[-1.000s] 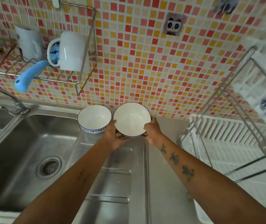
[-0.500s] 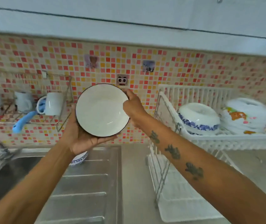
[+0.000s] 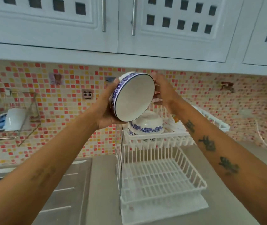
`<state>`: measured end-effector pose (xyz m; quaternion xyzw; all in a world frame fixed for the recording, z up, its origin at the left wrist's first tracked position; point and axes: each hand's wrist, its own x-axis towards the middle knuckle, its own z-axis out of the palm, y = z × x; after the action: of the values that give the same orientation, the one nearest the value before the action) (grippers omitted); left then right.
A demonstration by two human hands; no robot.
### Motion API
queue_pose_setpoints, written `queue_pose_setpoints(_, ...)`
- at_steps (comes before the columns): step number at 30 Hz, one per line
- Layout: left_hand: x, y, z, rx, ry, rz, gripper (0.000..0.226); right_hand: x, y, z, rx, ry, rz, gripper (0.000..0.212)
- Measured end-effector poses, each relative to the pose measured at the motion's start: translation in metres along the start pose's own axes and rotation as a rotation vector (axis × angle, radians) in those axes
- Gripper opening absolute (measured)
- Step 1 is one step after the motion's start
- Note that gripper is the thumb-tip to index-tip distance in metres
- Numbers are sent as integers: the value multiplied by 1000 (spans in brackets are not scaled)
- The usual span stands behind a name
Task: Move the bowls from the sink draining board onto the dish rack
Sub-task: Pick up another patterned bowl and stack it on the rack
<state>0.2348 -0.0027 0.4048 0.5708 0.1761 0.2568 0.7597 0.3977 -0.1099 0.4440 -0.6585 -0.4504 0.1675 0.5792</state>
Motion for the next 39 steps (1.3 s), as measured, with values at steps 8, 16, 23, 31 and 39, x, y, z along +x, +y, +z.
queue_pose_setpoints(8,60,-30,45,529,247,329,70,20,37,-39,-123,35,135,76)
queue_pose_setpoints(16,85,-60,52,850,383,399,110,36,77,-41,-29,-36,172,41)
queue_pose_setpoints(23,88,-66,56,1038,380,386,107,44,106,-38,9,-65,228,35)
queue_pose_setpoints(31,91,-71,56,1171,360,291,115,48,115,-38,-31,-67,324,45)
queue_pose_setpoints(39,91,-73,57,1247,324,224,122,51,121,-37,-30,-114,413,36)
